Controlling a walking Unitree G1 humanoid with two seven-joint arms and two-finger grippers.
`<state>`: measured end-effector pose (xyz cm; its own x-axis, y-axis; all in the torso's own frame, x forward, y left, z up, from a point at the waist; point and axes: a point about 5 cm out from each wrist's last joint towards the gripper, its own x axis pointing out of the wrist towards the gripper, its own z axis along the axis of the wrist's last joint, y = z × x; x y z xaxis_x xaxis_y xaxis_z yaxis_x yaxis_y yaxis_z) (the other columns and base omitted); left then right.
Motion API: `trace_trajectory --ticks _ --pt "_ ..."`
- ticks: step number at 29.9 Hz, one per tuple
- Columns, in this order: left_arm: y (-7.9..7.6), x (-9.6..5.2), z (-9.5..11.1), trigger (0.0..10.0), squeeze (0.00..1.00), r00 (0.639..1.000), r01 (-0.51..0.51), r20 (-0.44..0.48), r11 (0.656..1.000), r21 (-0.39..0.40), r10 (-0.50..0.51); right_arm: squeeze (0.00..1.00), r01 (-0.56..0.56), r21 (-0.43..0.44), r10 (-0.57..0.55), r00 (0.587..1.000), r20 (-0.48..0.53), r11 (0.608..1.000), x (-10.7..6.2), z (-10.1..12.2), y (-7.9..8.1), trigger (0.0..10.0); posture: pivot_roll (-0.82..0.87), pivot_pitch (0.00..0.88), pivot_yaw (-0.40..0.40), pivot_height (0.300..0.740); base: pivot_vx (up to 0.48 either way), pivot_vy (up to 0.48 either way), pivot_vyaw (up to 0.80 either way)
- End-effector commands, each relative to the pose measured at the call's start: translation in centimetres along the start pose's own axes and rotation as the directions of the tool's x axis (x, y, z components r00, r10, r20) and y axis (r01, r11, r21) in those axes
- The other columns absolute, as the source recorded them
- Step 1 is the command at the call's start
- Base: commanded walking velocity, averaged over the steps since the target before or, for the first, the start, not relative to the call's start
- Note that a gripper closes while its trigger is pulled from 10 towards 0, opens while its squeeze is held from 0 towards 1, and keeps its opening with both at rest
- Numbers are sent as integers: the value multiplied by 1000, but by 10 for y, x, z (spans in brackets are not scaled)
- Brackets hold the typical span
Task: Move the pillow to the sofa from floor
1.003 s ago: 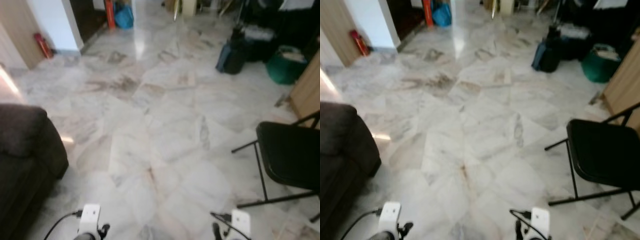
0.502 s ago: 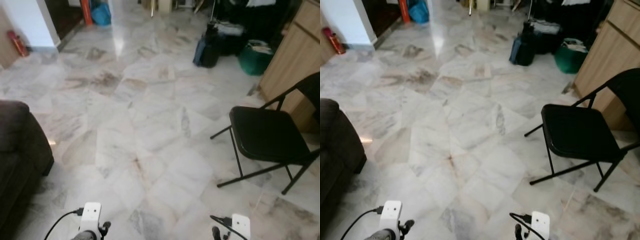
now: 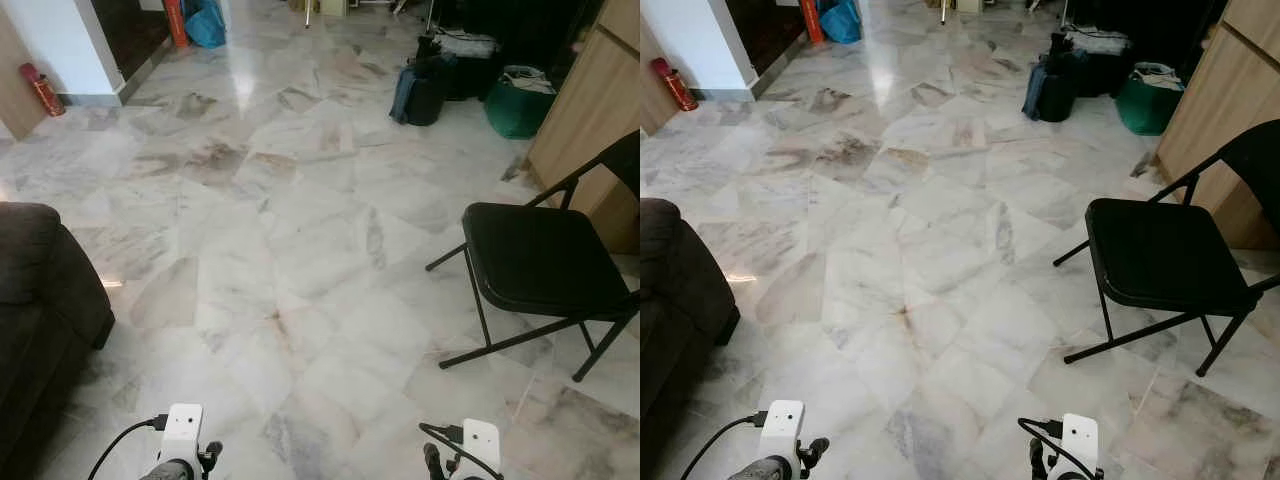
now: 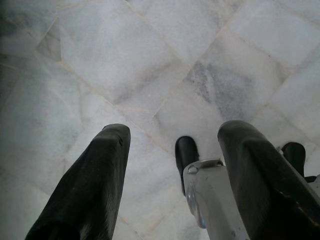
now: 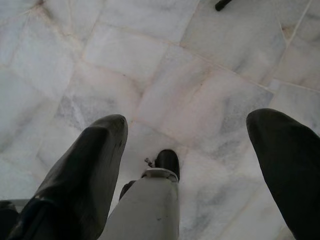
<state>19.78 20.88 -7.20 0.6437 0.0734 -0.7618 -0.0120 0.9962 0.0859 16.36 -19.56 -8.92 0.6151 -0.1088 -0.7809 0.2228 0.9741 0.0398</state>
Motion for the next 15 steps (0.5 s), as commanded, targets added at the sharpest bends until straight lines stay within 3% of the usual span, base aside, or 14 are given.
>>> trace_trajectory --ticks 1,15 --pt "2 -2 -8 10000 0 1000 -6 -30 1000 -8 6 0 -6 -13 5 1000 -13 1000 -1 -3 0 10000 59 66 3 740 0 0 456" --pt "4 -2 -9 10000 0 999 -15 -33 1000 -2 15 0 -5 -29 4 1000 -28 1000 -1 -5 1 10000 62 70 5 740 0 0 800"
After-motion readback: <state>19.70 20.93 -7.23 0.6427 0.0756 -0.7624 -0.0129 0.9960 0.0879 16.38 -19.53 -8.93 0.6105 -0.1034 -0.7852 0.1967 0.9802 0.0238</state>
